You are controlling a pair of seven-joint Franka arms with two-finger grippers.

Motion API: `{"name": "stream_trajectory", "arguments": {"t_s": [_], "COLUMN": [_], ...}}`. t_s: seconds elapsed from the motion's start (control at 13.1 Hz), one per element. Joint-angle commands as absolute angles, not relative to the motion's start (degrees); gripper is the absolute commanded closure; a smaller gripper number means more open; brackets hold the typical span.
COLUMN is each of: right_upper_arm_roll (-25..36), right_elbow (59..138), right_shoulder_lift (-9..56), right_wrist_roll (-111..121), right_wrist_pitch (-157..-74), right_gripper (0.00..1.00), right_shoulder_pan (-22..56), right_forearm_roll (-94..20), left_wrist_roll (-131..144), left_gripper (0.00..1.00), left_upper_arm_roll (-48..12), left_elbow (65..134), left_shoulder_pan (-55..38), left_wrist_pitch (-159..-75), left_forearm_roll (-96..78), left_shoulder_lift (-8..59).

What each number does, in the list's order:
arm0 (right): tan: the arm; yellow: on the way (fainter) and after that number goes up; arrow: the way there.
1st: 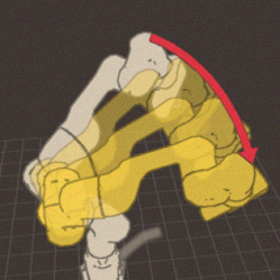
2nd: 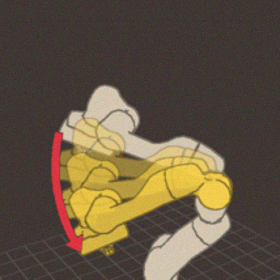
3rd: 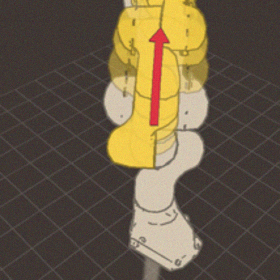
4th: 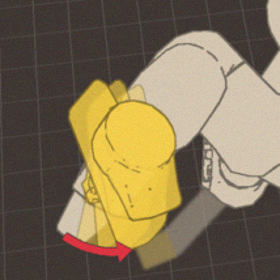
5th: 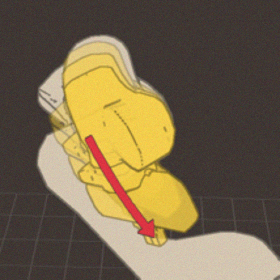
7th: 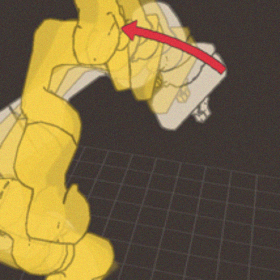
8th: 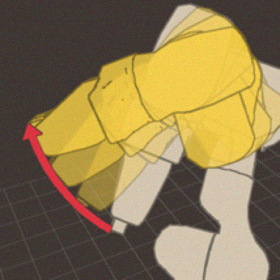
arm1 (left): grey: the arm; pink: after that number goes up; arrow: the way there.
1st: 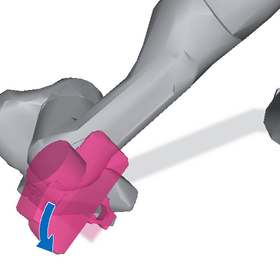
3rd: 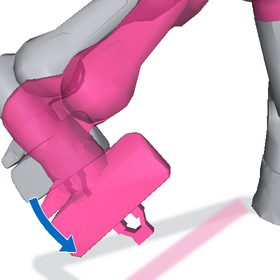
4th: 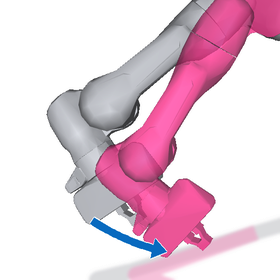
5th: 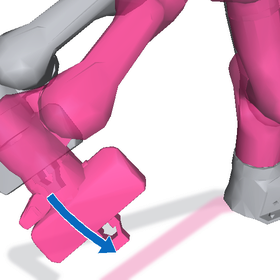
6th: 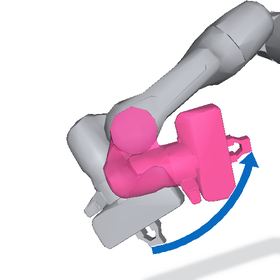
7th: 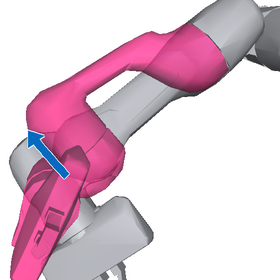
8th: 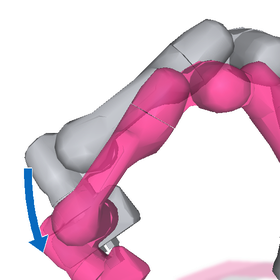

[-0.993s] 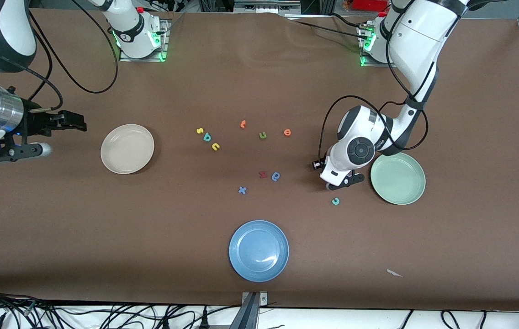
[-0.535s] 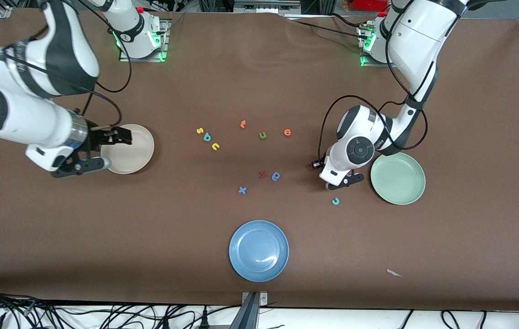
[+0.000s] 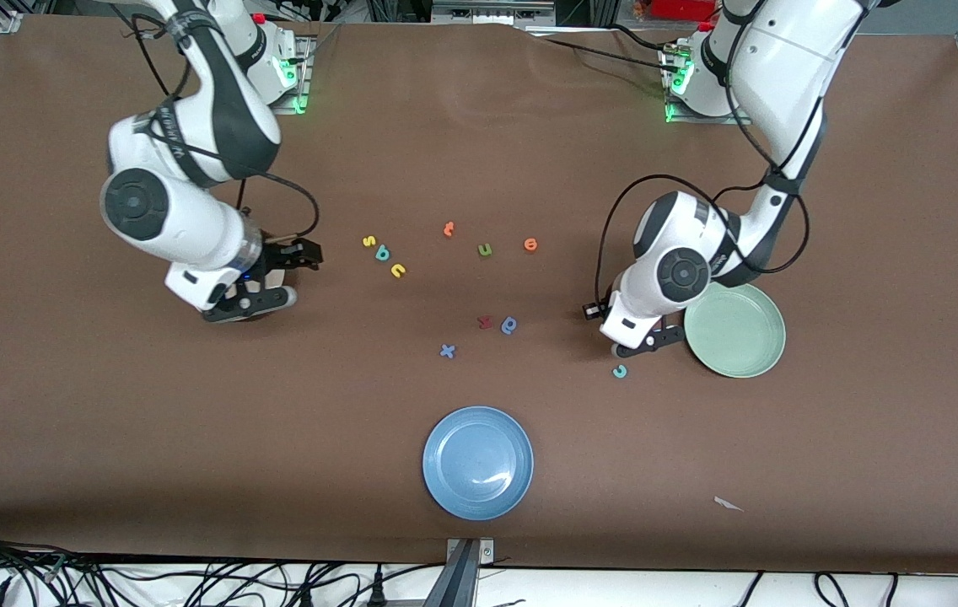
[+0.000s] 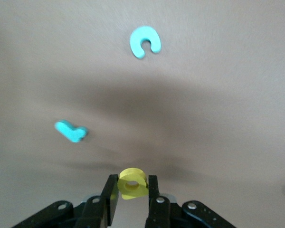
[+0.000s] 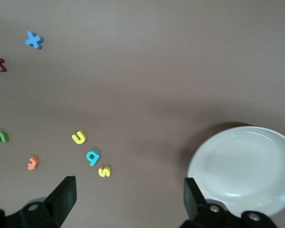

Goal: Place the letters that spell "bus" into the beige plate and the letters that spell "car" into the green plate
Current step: 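Place the yellow letter on the green plate while the right gripper approaches letters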

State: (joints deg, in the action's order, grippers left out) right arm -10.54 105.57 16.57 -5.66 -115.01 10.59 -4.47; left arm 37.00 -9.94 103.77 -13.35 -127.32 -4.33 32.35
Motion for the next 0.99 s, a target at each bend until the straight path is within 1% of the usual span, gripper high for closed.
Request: {"name": "stream_trajectory", "arguments": {"t_s": [0.0,0.08,0.15,0.46,0.61,0.69,0.84,0.92], "right_upper_arm_roll": [-13.70,-14.58,-15.55,-18.01,-18.46,-18.54,-18.63,-19.24], "right_elbow": [112.92,114.51,115.74,122.77,124.71,125.59,127.00,127.18], "right_shoulder_lift": [15.12,15.12,15.20,14.77,14.76,14.85,15.47,16.51], "right_wrist_roll": [-8.78,-10.18,-11.85,-15.20,-17.13,-17.31,-17.31,-17.40], "right_wrist_pitch": [-123.02,-125.22,-126.72,-133.31,-136.22,-137.19,-139.38,-140.09], "right_gripper": [0.00,0.00,0.00,0.00,0.00,0.00,0.00,0.00], "right_shoulder_pan": [10.02,10.02,10.02,10.02,10.11,10.11,10.11,10.11], "right_forearm_roll": [-2.91,-1.51,-0.19,0.88,2.01,2.80,2.81,2.81], "left_wrist_roll": [28.77,25.87,23.40,15.05,12.93,12.83,12.83,12.83], "left_gripper": [0.85,0.85,0.85,0.83,0.81,0.77,0.74,0.65], "left_upper_arm_roll": [-9.84,-9.84,-9.58,-9.58,-9.58,-9.58,-9.58,-9.58], "left_elbow": [103.19,102.31,102.13,102.39,102.31,102.30,102.30,102.30], "left_shoulder_pan": [-8.37,-6.70,-5.29,0.69,2.37,2.46,2.81,2.81], "left_wrist_pitch": [-117.73,-114.38,-113.30,-113.03,-113.46,-113.73,-113.82,-113.82], "left_forearm_roll": [-4.92,-4.92,-4.83,0.34,0.88,0.97,0.97,0.97], "left_shoulder_lift": [27.61,27.42,27.42,28.82,30.31,31.11,31.73,31.73]}}
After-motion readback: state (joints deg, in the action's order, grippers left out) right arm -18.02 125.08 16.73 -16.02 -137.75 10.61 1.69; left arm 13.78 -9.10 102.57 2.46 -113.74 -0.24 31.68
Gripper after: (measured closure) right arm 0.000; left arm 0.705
